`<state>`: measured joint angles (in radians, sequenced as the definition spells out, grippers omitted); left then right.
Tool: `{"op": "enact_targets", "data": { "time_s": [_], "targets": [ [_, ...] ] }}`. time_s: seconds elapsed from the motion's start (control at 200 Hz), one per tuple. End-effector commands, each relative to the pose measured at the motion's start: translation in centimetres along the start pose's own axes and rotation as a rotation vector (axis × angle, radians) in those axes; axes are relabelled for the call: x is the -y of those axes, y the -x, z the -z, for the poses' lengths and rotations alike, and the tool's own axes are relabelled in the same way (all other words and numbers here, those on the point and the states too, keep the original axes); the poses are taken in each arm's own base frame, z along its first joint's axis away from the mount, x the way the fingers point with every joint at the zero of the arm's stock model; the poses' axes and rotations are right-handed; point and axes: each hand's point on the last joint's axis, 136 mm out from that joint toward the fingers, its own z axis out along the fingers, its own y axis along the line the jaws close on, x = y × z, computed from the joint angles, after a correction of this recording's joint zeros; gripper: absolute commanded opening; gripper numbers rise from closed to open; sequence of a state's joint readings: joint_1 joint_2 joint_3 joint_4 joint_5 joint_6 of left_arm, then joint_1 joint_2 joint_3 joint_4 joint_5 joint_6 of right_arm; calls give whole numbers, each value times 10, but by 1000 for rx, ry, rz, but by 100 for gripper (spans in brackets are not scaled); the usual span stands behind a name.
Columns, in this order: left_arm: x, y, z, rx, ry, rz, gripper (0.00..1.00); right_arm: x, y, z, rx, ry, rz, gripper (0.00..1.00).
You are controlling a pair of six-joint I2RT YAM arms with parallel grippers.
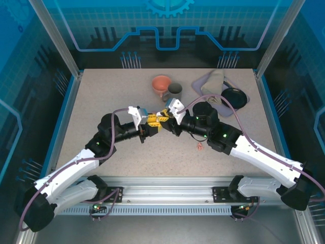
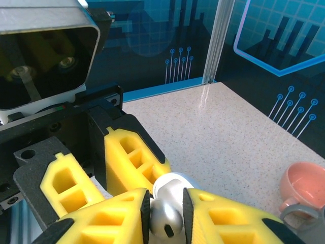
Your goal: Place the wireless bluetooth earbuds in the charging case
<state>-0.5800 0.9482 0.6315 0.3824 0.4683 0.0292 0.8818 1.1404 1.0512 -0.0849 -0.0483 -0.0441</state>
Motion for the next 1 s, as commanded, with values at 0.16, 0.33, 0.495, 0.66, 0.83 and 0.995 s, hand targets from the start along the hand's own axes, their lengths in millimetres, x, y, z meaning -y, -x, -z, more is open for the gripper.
{"op": "enact_targets", "data": {
  "time_s": [0.16, 0.33, 0.495, 0.66, 0.83, 0.995],
  "targets": [
    [6, 27, 2, 73, -11, -62, 0, -15, 4, 0, -7, 136, -95, 32],
    [6, 26, 2, 70, -10, -63, 0, -10, 15, 5, 29, 147, -132, 39],
    [4, 23, 2, 67, -1, -62, 0, 0, 35, 17, 66, 107, -142, 49],
    [3, 22, 3, 73, 6, -69, 0, 21, 46, 35, 60, 19, -170, 58],
    [4, 22, 4, 87, 11, -112, 0, 46, 47, 53, 45, -42, -265, 65],
    [5, 22, 7, 97, 14, -177, 0, 69, 24, 55, -58, -82, -403, 65]
  ]
}}
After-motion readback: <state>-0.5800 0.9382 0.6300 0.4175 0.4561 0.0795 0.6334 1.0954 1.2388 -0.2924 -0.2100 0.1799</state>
